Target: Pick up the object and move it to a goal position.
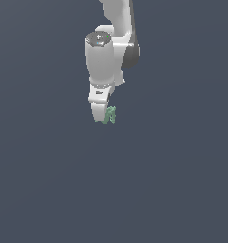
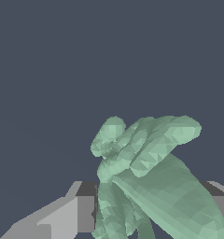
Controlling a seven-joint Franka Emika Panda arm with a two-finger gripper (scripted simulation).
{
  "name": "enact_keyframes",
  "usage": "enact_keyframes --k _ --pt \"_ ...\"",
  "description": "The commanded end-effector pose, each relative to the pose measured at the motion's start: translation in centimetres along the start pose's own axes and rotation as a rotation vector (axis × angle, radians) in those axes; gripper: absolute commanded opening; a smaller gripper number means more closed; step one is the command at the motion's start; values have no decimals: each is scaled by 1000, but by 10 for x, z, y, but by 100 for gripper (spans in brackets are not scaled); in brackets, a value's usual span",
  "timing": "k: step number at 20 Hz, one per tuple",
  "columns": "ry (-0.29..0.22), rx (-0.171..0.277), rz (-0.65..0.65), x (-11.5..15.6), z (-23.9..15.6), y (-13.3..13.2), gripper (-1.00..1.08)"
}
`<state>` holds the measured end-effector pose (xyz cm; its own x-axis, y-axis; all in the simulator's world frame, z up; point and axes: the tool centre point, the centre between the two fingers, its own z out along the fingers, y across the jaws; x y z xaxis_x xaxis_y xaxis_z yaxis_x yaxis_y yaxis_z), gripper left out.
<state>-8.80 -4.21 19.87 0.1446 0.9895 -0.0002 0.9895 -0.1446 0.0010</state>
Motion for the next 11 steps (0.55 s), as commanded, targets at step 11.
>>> enact_keyframes --k 11 --pt "1 1 -1 -20 -34 -16 -100"
